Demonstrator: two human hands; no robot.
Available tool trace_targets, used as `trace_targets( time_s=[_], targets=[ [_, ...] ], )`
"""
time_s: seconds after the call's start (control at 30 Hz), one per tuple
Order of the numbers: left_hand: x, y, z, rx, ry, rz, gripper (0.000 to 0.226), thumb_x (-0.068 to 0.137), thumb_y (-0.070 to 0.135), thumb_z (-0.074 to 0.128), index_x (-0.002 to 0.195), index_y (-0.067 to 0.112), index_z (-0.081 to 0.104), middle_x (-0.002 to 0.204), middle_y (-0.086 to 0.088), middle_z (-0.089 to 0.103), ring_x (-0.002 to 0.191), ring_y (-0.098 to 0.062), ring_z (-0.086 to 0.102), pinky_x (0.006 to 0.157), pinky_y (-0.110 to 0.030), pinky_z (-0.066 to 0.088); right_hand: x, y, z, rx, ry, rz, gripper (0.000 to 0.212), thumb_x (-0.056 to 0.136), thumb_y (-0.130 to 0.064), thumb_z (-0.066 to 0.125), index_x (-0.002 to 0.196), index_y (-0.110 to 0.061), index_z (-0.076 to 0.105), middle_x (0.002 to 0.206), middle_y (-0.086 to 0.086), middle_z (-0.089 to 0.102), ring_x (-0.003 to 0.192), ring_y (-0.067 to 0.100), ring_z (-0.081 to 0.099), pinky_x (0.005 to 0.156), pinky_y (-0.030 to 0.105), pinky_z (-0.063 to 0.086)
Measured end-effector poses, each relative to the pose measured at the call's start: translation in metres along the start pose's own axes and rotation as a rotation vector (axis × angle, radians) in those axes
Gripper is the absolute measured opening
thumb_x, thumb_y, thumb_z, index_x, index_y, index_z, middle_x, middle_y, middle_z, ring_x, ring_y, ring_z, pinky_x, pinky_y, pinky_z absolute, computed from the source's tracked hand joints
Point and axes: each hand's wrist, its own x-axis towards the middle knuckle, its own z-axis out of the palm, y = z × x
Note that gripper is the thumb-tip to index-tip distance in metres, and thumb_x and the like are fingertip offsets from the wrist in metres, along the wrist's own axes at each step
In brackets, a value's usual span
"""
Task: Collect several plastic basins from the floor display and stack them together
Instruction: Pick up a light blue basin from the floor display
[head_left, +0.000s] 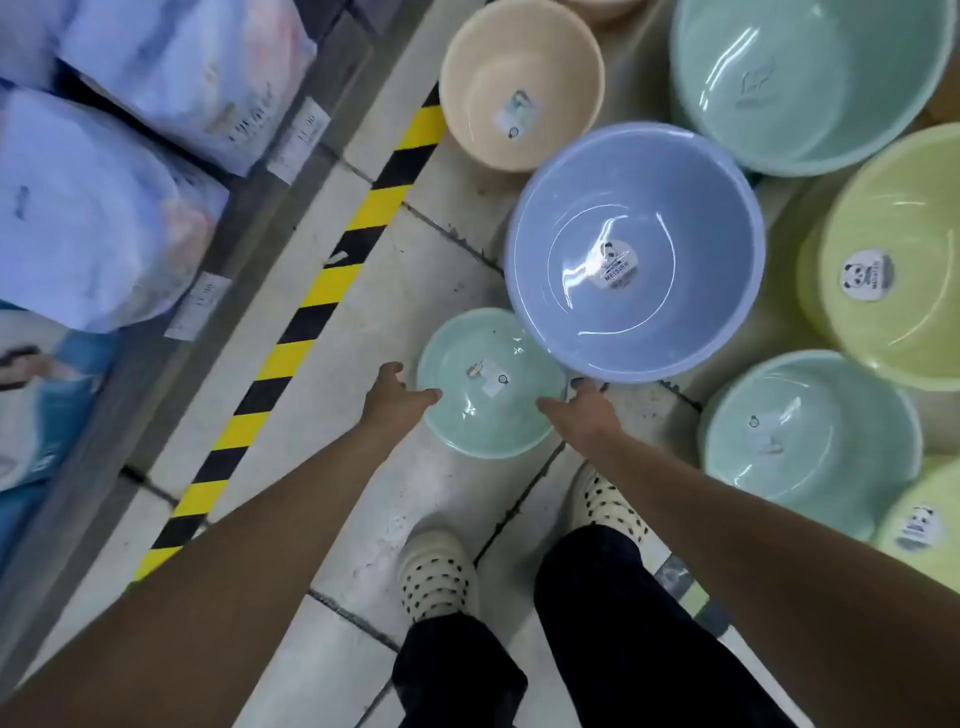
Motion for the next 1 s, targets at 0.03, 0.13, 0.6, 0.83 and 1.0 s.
trace_targets(
  time_s=[0.03, 0.13, 0.6, 0.83, 1.0],
  targets=[
    [0.007, -0.002, 0.004, -0.043, -0.013, 0.015, 0.081, 0.079, 0.022, 0.078, 0.147, 0.019, 0.033, 0.136, -0.013, 0.054, 0.117, -0.030, 0.058, 0.097, -0.048, 0.052, 0.009, 0.000, 0.006, 0.041, 0.009, -0.006, 0.055, 0.090, -0.032, 0.064, 0.138, -0.012, 0.047, 0.132, 0.009, 0.060, 0.121, 0.030, 0.057, 0.097, 0.033, 0.045],
    [0.016, -0.004, 0.014, -0.107, -0.062, 0.019, 0.065, 0.082, 0.008, 0.074, 0.139, 0.019, 0.046, 0.122, -0.006, 0.058, 0.109, -0.029, 0.061, 0.083, -0.049, 0.059, 0.026, -0.001, 0.015, 0.096, 0.023, 0.008, 0.052, 0.088, -0.029, 0.066, 0.135, -0.013, 0.051, 0.129, 0.008, 0.063, 0.117, 0.032, 0.061, 0.097, 0.037, 0.049],
    [-0.125, 0.046, -0.064, 0.060, -0.012, 0.090, 0.034, 0.065, 0.021, 0.059, 0.097, 0.010, 0.063, 0.097, -0.012, 0.068, 0.089, -0.033, 0.067, 0.068, -0.047, 0.061, -0.101, -0.029, -0.044, 0.125, -0.115, 0.034, 0.037, 0.082, -0.005, 0.053, 0.118, -0.012, 0.059, 0.107, 0.015, 0.067, 0.076, 0.032, 0.069, 0.054, 0.038, 0.061],
    [-0.197, 0.184, -0.103, 0.012, 0.002, 0.196, 0.038, 0.057, 0.021, 0.054, 0.090, 0.006, 0.067, 0.096, -0.020, 0.070, 0.080, -0.031, 0.066, 0.067, -0.045, 0.061, -0.163, -0.119, -0.170, 0.063, -0.011, -0.138, 0.031, 0.084, -0.010, 0.054, 0.113, -0.019, 0.060, 0.099, 0.010, 0.066, 0.086, 0.036, 0.071, 0.075, 0.050, 0.060],
    [-0.178, 0.277, -0.114, 0.031, 0.023, 0.368, 0.037, 0.059, 0.030, 0.058, 0.089, 0.012, 0.068, 0.091, -0.015, 0.072, 0.084, -0.033, 0.069, 0.075, -0.056, 0.059, -0.146, -0.182, -0.237, 0.061, 0.075, -0.208, 0.022, 0.086, -0.011, 0.056, 0.108, -0.016, 0.058, 0.093, 0.009, 0.067, 0.085, 0.038, 0.068, 0.079, 0.051, 0.059]
  ],
)
